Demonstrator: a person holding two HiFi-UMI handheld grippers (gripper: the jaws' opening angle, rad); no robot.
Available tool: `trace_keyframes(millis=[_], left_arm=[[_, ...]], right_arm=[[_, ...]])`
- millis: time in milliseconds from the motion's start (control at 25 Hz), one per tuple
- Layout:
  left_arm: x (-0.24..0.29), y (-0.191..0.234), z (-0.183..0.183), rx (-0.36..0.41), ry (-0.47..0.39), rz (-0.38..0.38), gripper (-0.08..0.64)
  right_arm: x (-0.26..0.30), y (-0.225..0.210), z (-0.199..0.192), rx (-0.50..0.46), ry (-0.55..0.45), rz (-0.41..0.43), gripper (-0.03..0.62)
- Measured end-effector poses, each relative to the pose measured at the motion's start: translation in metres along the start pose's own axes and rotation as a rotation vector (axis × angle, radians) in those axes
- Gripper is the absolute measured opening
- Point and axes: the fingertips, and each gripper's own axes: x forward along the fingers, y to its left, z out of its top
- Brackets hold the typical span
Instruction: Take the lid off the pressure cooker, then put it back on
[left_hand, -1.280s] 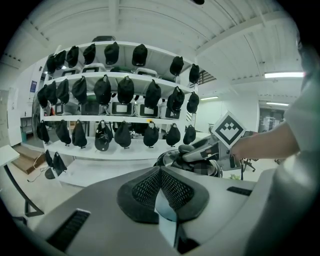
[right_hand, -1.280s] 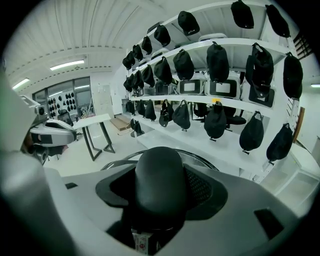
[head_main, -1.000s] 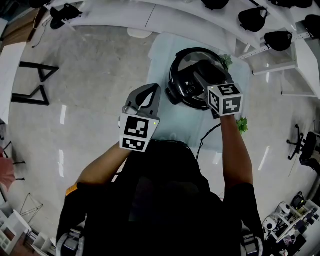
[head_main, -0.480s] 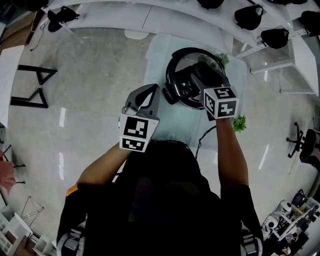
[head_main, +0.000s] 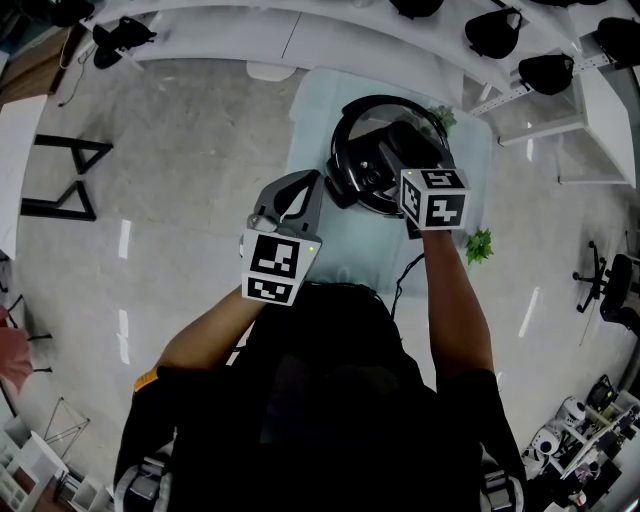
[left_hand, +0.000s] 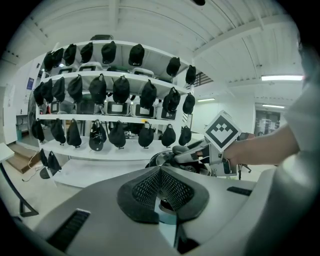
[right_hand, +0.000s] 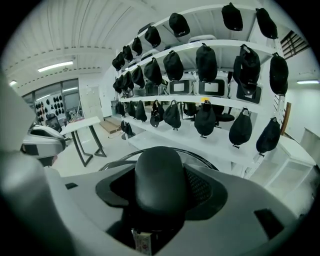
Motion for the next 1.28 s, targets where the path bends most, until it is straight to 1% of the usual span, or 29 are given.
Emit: trace_keyframes(millis=[320, 640, 880, 1280], left_arm=[[-0.003, 0.011, -0.003, -0.006, -0.002, -0.004, 0.008], [-0.004, 0.011, -0.002, -0.001, -0.002, -0.024, 0.007], [-0.005, 0.010, -0.006, 0.007, -0.003, -0.038, 0.008], [-0.007, 0.018, -0.004, 0.007, -0.002, -0.055, 0.008]], right_arm=[[0.006, -0.004, 0.002, 0.073, -0.003, -0.104, 0.290], [-0.002, -0.006, -0.001, 0.131, -0.010, -0.192, 0.290], [-0.005, -0.010, -0.008, 0.179, -0.009, -0.232, 0.290], [-0.001, -0.019, -0.001, 0.251, 0.002, -0.291, 0.290]])
